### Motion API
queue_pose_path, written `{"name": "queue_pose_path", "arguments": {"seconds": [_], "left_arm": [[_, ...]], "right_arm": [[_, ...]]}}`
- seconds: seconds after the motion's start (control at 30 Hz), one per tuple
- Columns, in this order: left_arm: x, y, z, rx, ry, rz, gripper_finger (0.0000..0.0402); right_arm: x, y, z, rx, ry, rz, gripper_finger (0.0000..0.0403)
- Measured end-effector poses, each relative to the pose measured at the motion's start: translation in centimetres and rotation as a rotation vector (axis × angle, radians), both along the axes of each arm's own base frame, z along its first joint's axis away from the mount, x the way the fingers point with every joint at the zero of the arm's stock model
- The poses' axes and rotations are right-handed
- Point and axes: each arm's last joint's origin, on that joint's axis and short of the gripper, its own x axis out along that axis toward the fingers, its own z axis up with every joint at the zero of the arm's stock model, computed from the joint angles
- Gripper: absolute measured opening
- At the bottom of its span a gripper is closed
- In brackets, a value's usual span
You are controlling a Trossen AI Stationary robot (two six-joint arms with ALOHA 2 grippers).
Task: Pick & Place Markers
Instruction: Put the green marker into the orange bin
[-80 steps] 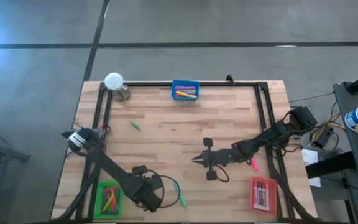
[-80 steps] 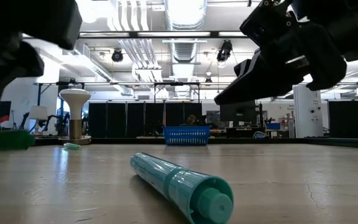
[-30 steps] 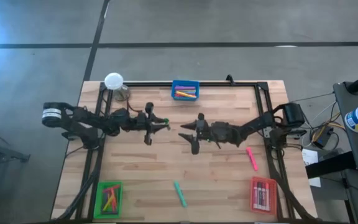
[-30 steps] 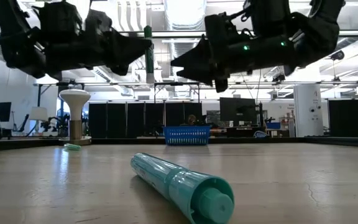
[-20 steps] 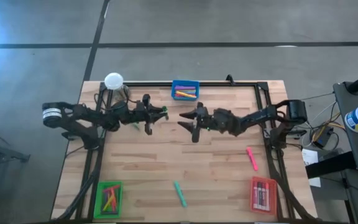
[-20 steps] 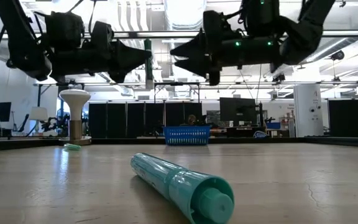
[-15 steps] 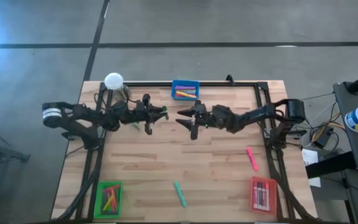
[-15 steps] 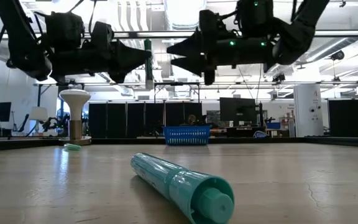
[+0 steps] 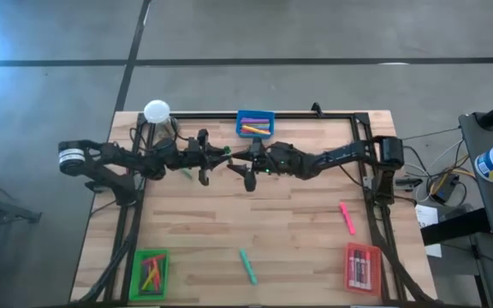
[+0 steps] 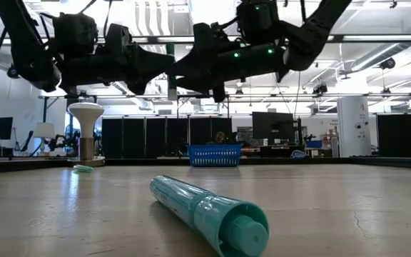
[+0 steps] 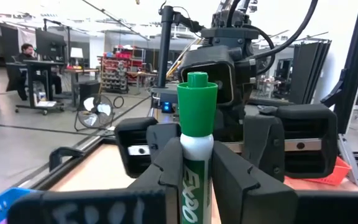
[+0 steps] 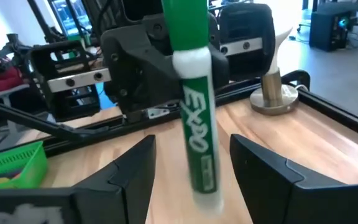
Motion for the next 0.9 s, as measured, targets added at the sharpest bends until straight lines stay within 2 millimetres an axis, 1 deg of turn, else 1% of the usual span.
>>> {"name": "queue_pose_path", "arguments": {"seconds": [0.13,0.23,0.4,0.57,0.7,0.8,0.9], "left_arm": [[0.0,-0.1,0.0,-0.015,0.001,-0.014,0.0051],[0.1,-0.1,-0.2,-0.022,0.023,-0.014,0.0051],[0.1,-0.1,-0.3,-0.023,0.033,-0.013,0.0051],[0.2,-0.1,-0.6,-0.038,0.062,-0.024,0.0058],[0.1,-0.1,-0.8,-0.057,0.081,-0.024,0.0083],[0.0,-0.1,-1.0,-0.049,0.112,-0.018,0.0102],[-0.1,-0.1,-1.2,-0.036,0.124,0.004,0.011]], "right_arm": [[0.6,-0.1,-0.1,-0.046,0.005,0.004,0.02],[0.7,-0.1,-0.1,-0.055,0.003,0.006,0.0186],[0.7,-0.1,-0.1,-0.032,0.001,0.001,0.0125],[0.7,0.7,-0.3,-0.043,0.027,0.016,0.0057],[0.7,1.5,-0.6,-0.048,0.069,-0.009,0.0052],[0.3,2.0,-0.6,-0.046,0.158,-0.039,0.0053],[-0.5,2.6,-0.1,-0.039,0.247,-0.086,0.0061]]}}
